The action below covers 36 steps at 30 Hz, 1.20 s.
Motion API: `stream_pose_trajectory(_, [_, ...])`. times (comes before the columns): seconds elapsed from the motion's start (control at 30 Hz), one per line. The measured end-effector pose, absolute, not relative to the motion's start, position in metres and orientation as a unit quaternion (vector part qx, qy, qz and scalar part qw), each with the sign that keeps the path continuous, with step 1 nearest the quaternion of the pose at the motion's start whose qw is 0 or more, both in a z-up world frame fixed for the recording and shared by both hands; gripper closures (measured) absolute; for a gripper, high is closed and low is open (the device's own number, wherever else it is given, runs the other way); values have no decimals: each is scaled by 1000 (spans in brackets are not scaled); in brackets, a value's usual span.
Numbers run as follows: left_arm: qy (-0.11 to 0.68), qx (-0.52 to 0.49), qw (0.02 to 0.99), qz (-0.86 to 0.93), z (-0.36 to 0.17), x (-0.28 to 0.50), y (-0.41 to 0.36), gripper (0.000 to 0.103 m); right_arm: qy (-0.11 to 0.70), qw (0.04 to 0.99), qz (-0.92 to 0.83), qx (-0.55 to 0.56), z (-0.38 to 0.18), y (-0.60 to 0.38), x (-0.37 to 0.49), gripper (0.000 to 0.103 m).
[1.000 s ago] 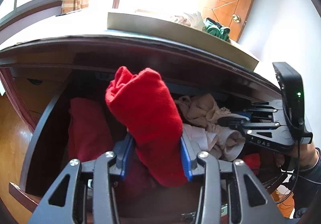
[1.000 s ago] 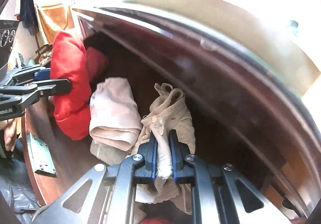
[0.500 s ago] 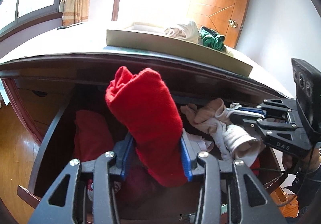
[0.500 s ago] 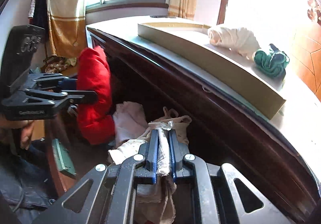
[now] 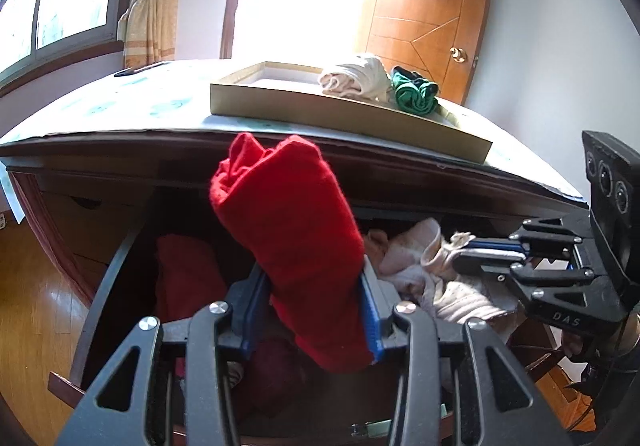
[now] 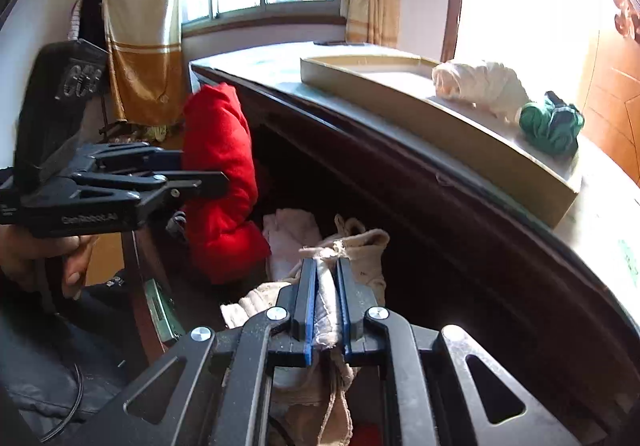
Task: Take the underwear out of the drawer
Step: 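Lift the beige underwear and red cloth up out of the drawer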
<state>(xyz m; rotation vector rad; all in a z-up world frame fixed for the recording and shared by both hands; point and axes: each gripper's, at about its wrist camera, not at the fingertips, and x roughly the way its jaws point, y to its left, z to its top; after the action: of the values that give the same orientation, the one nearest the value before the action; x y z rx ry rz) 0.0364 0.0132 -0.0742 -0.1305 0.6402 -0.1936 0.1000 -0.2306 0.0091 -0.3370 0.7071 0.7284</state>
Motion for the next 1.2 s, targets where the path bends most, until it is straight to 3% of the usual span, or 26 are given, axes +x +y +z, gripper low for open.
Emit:
stream_pose_trajectory(0.13, [319, -65, 941, -96, -76, 38, 14, 63, 424, 821, 342, -172, -19, -217, 120, 91])
stream_pose_trajectory(0.2, [322, -65, 940, -96, -77, 38, 13, 63, 467, 798, 333, -186, -33, -210, 127, 85])
stream_pose_trajectory(0.27, [324, -65, 939, -98, -78, 38, 12, 63, 477, 797, 317, -192, -35, -208, 131, 64])
stream_pose_trajectory(0.3, [324, -65, 939, -98, -78, 38, 12, 63, 486, 794, 310, -192, -37, -208, 134, 40])
stream_pose_trajectory(0.33, [325, -65, 938, -98, -79, 38, 12, 63, 494, 792, 304, -191, -38, -208, 136, 33])
stream_pose_trajectory(0.57, [331, -65, 936, -106, -83, 38, 8, 63, 557, 746, 304, -200, -63, -203, 157, 33])
stream_pose_trajectory(0.7, [328, -65, 936, -106, -82, 37, 10, 63, 540, 750, 323, -202, -60, -201, 155, 64])
stream_pose_trajectory(0.73, [326, -66, 937, -105, -81, 36, 10, 63, 524, 761, 326, -200, -54, -204, 151, 67])
stream_pose_trajectory(0.9, [315, -66, 941, -103, -76, 33, 11, 63, 456, 807, 328, -183, -32, -218, 134, 73])
stream_pose_trajectory(1.2, [282, -47, 953, -101, -56, 25, 10, 63, 333, 856, 353, -176, 4, -230, 94, 73])
